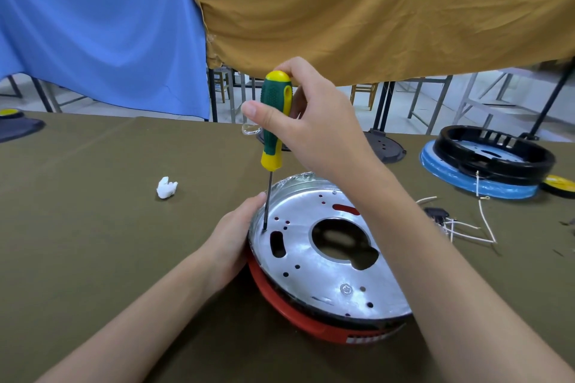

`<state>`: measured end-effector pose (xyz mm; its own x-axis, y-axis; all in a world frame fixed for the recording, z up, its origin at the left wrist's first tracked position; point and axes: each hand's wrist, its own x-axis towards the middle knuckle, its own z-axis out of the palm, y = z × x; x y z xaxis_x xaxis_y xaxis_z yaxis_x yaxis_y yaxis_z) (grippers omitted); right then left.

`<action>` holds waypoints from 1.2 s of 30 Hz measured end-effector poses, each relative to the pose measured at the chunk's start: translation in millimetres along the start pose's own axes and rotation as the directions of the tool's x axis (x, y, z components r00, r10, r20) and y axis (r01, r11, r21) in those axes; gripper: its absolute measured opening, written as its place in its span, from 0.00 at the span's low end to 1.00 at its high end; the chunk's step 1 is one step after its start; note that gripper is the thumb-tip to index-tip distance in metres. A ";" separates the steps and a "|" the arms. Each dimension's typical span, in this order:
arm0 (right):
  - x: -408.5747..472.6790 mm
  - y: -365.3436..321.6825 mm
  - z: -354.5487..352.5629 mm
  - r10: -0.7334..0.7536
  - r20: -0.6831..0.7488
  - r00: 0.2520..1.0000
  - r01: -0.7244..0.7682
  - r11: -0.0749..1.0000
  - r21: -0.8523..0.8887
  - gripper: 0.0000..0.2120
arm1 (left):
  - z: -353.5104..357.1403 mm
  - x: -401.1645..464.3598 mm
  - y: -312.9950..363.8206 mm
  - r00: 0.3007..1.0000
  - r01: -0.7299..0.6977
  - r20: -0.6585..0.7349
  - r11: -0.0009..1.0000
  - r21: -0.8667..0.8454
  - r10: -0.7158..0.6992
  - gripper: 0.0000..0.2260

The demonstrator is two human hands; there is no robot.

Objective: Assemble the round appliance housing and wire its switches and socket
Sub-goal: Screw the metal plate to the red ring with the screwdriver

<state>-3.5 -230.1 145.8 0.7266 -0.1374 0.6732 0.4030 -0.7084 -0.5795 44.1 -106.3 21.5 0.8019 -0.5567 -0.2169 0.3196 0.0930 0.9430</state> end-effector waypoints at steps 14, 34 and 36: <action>2.1 -0.1 -7.3 -0.124 -0.308 0.943 0.131 0.991 0.002 0.17 | -3.9 0.9 5.1 1.000 -0.004 0.015 0.995 0.101 0.003 0.11; -83.5 75.2 -103.8 0.709 0.105 0.697 -0.407 0.270 0.872 0.09 | -25.6 1.5 39.7 0.872 -0.295 -0.336 0.930 0.219 0.356 0.15; -102.6 83.8 -100.0 0.703 0.258 0.663 -0.491 0.147 0.859 0.18 | -25.4 3.0 34.6 0.875 -0.286 -0.324 0.924 0.254 0.360 0.09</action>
<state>-100.0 -344.7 74.1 0.9084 -0.4103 -0.0800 0.1805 0.5575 -0.8103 70.4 -83.8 47.1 0.9802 -0.1859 0.0684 -0.0629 0.0353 0.9974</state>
